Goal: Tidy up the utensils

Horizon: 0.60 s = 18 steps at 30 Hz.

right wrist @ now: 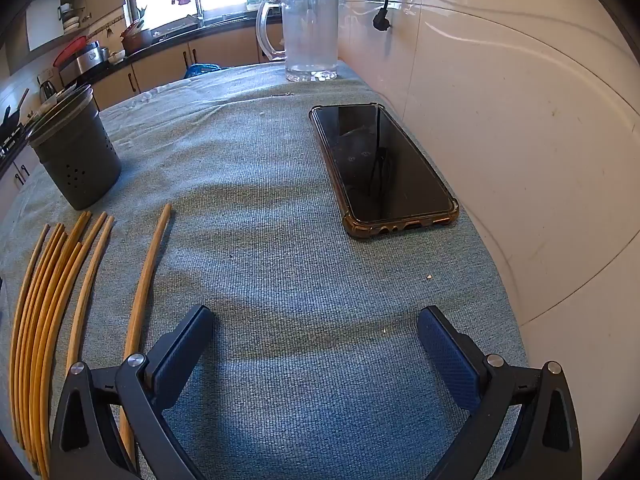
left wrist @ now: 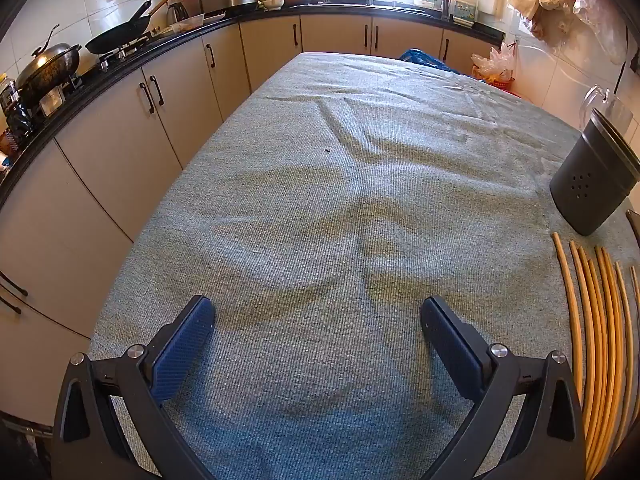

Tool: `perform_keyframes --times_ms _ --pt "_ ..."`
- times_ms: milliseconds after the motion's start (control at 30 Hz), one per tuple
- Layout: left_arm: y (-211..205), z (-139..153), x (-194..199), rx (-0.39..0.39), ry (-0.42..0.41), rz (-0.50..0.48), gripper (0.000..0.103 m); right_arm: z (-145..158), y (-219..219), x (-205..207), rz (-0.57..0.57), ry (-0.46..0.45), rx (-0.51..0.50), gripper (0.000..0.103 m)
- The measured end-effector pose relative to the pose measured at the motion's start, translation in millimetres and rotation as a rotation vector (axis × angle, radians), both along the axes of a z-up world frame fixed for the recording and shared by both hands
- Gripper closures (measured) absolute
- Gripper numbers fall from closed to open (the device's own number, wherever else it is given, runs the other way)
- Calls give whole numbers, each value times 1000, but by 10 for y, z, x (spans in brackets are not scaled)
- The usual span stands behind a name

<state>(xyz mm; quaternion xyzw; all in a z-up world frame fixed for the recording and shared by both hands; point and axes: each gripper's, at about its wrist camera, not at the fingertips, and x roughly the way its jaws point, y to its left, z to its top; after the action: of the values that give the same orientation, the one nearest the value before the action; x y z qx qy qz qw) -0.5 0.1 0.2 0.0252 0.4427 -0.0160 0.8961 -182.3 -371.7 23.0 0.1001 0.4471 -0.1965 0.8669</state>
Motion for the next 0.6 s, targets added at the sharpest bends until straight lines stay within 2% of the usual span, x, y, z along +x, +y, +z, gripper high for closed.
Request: perform_keyframes --times_ms 267,400,500,600 --pt "-9 -5 -25 2 19 5 0 13 13 21 -12 29 12 0" --pt "-3 36 -156 27 30 26 0 18 121 13 -7 31 9 0" --pt "-8 141 -401 21 8 17 0 -5 139 -156 -3 31 12 0" --pt "-19 327 -700 10 -53 18 0 11 177 -278 -13 39 17 0"
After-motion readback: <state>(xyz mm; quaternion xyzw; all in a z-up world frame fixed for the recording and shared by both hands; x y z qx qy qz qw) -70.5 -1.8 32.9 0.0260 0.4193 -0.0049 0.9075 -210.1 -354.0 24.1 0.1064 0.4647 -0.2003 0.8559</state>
